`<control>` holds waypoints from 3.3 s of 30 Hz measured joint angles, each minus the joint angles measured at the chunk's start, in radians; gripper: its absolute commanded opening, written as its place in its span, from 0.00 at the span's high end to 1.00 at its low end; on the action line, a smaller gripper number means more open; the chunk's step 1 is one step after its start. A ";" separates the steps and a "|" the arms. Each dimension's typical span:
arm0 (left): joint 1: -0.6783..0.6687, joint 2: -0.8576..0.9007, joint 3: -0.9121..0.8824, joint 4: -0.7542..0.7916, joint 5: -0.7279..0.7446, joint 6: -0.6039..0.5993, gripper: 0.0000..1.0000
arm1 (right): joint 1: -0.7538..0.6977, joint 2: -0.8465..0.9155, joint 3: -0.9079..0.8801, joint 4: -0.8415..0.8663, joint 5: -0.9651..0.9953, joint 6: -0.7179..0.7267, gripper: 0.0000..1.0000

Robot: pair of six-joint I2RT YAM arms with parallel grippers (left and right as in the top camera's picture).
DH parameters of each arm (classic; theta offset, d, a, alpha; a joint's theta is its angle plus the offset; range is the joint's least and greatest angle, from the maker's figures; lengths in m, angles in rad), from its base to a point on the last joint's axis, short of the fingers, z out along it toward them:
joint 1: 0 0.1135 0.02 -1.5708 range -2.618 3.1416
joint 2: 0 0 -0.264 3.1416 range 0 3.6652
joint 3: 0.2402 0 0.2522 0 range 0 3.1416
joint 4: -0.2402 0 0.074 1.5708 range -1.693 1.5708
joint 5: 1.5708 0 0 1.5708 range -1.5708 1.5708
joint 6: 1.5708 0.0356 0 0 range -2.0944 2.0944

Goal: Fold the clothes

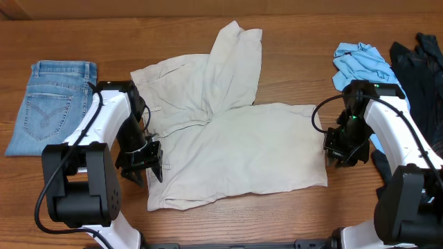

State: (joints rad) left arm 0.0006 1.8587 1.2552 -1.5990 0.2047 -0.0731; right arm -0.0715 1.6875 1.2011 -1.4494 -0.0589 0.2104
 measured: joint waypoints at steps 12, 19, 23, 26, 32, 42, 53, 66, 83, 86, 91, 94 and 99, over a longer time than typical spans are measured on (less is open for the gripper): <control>0.001 -0.006 0.171 0.578 0.039 -0.002 0.58 | 0.004 0.000 0.086 0.265 -0.180 -0.059 0.69; 0.001 0.015 0.174 0.742 0.037 -0.006 0.66 | 0.145 -0.001 0.187 0.505 -0.240 -0.170 0.59; 0.008 0.088 0.174 0.842 0.026 0.001 0.67 | 0.280 0.000 0.189 0.728 -0.215 -0.195 0.58; 0.024 0.138 0.174 0.919 0.026 0.002 0.67 | 0.342 0.019 0.196 0.912 -0.196 -0.198 0.51; 0.035 0.220 0.175 0.981 0.027 0.002 0.66 | 0.366 0.162 0.204 1.235 -0.181 -0.174 0.39; 0.039 0.262 0.198 1.002 0.062 -0.014 0.72 | 0.366 0.420 0.206 1.650 -0.168 -0.136 0.11; 0.040 0.264 0.201 1.002 0.068 -0.029 0.71 | 0.364 0.692 0.458 1.572 -0.124 -0.087 0.09; 0.040 0.265 0.201 1.002 0.068 -0.029 0.71 | 0.352 0.735 0.489 1.513 -0.057 -0.076 0.86; 0.040 0.265 0.201 1.001 0.068 -0.029 0.71 | 0.223 0.695 0.699 1.215 -0.145 -0.004 0.49; 0.040 0.265 0.201 1.001 0.069 -0.029 0.71 | 0.262 0.693 0.703 1.266 -0.125 0.000 0.46; 0.040 0.265 0.201 1.002 0.069 -0.029 0.71 | 0.340 0.705 0.705 1.327 -0.090 0.002 0.40; 0.040 0.265 0.201 1.002 0.069 -0.029 0.71 | 0.365 0.745 0.708 1.344 -0.087 0.003 0.38; 0.040 0.265 0.201 1.002 0.068 -0.029 0.71 | 0.367 0.818 0.708 1.349 -0.079 0.004 0.35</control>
State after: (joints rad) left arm 0.0402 2.1235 1.4559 -0.5972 0.2729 -0.1024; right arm 0.2951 2.5053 1.9091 -0.1009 -0.1379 0.2142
